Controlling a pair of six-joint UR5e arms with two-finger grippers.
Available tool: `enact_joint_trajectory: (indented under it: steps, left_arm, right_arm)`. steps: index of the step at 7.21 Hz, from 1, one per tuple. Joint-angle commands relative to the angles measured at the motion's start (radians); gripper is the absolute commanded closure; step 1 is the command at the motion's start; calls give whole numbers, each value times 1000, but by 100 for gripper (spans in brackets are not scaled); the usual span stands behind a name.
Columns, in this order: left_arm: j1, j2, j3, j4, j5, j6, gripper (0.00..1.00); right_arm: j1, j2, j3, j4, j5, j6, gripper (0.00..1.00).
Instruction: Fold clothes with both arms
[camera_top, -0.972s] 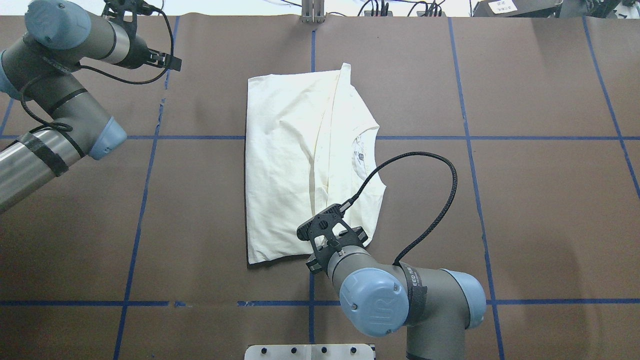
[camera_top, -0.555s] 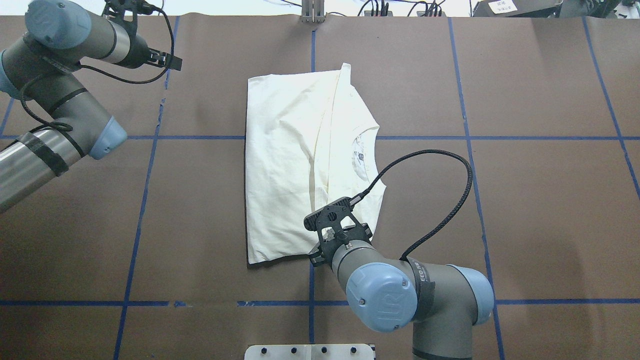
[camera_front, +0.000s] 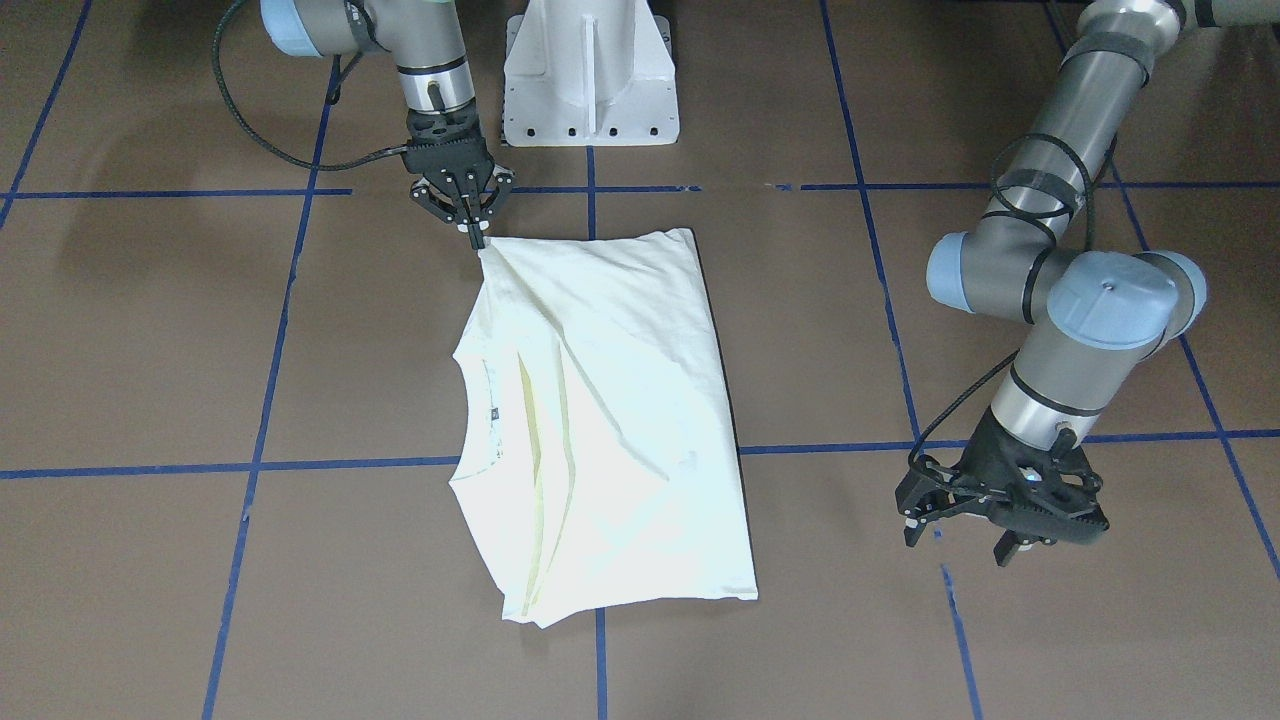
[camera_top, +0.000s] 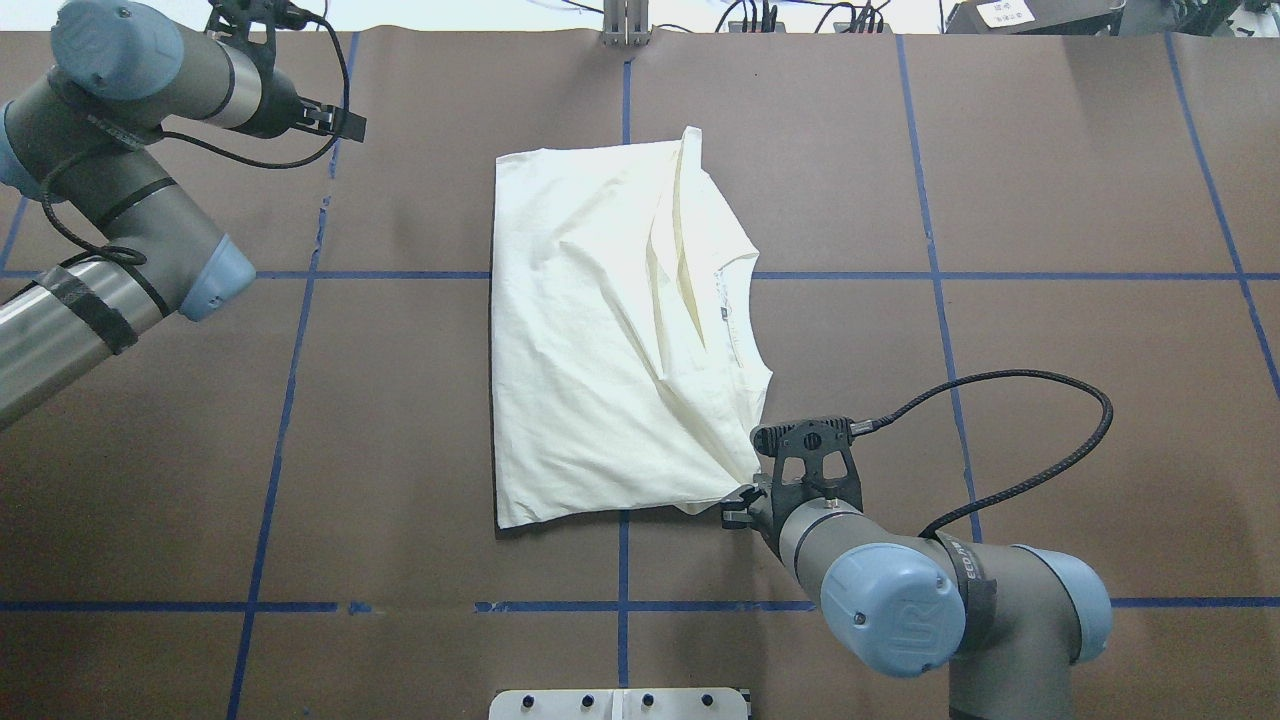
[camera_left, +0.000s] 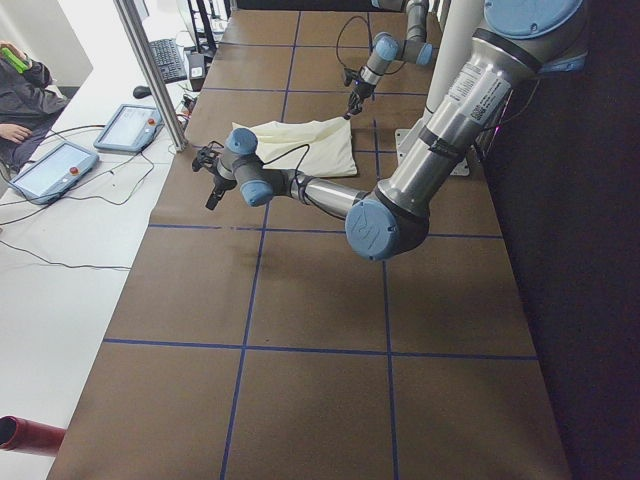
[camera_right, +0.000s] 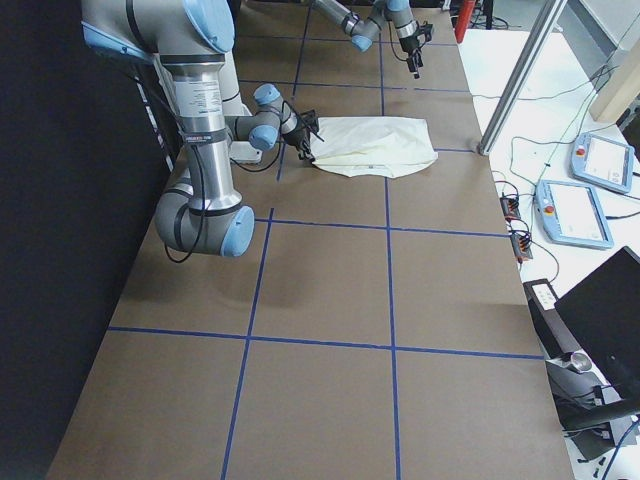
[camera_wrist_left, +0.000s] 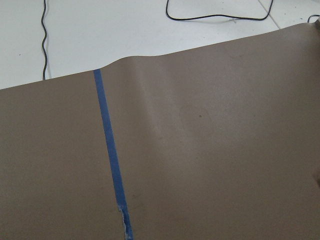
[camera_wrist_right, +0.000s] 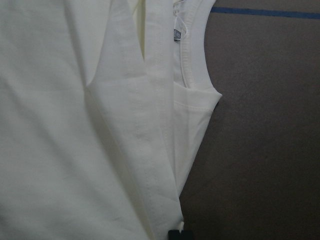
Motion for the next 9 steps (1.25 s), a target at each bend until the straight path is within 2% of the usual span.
enact_joint_trajectory:
  steps: [1, 3, 4, 5, 6, 8, 9]
  left_arm:
    - [3, 1, -1, 0, -1, -4, 0]
    - [3, 1, -1, 0, -1, -4, 0]
    - [4, 4, -6, 0, -1, -13, 0]
    - [4, 11, -10, 0, -1, -16, 0]
    - [4, 11, -16, 0, -1, -16, 0]
    - [4, 11, -17, 0, -1, -16, 0]
    - [4, 11, -17, 0, -1, -16, 0]
  right_arm:
    - [-4, -14, 3, 14, -6, 62, 51]
    - [-5, 2, 48, 14, 1, 131, 2]
    - [30, 25, 30, 38, 10, 119, 2]
    - [86, 70, -18, 61, 99, 96, 5]
    - [136, 107, -73, 98, 164, 46, 13]
    - [234, 172, -220, 252, 281, 27, 29]
    - [269, 202, -297, 326, 338, 13, 30]
